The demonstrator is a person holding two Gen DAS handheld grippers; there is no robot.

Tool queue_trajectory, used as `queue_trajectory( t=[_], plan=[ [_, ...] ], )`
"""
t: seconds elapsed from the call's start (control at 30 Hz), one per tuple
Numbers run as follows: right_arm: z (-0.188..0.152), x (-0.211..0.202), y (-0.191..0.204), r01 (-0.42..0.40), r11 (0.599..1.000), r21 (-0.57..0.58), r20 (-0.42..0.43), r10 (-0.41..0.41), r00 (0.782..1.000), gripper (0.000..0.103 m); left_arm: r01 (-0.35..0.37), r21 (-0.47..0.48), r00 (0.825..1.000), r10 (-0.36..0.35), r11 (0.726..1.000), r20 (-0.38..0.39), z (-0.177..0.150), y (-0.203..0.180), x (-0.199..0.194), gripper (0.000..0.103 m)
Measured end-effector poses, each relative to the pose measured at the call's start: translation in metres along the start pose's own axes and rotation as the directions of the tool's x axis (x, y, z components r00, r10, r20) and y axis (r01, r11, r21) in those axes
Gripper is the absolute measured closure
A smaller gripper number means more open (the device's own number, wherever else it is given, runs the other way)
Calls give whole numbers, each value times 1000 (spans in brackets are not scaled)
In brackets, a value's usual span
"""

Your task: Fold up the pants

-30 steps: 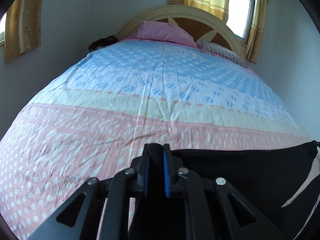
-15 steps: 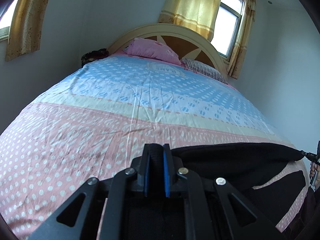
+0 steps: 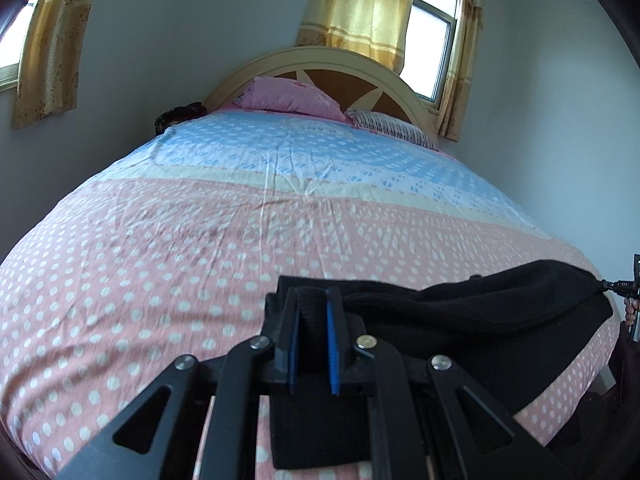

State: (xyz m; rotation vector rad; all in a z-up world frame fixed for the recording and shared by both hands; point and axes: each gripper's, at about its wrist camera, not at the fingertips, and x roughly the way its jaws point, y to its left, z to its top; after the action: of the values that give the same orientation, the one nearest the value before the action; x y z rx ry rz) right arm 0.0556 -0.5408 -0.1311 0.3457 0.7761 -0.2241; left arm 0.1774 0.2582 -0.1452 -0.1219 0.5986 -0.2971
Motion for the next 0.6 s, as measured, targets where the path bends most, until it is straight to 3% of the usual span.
queue_trajectory(
  t=[0.07, 0.1, 0.2, 0.3, 0.37, 0.43, 0.5, 0.6],
  plan=[
    [-2, -3, -2, -8, 1000, 14, -3, 8, 1000, 97, -39, 55, 999, 40, 998, -24, -12, -4, 5, 89],
    [-2, -5, -3, -7, 1000, 21, -7, 7, 1000, 90, -53, 79, 998, 55, 995, -33, -16, -7, 6, 89],
    [-3, -17, -4, 50, 998, 24, 5, -50, 999, 58, -108, 138, 993, 114, 984, -38, -22, -10, 5, 76],
    [-5, -38, -5, 67, 997, 26, 34, -68, 997, 57, -141, 170, 989, 147, 975, -26, -20, -4, -8, 65],
    [-6, -54, 1, 96, 995, 11, 61, -97, 993, 57, -166, 182, 985, 171, 969, -12, -21, 7, -21, 47],
    [-9, -70, 18, 120, 992, -27, 90, -117, 989, 57, -194, 173, 980, 200, 966, -16, -24, 22, -34, 46],
    [-12, -81, 44, 98, 991, -86, 111, -88, 990, 57, -208, 132, 976, 214, 969, -30, -28, 35, -46, 47],
    [-20, -87, 98, 60, 976, -208, 115, -37, 993, 57, -177, 49, 983, 179, 983, -48, -34, 44, -57, 50]
  ],
)
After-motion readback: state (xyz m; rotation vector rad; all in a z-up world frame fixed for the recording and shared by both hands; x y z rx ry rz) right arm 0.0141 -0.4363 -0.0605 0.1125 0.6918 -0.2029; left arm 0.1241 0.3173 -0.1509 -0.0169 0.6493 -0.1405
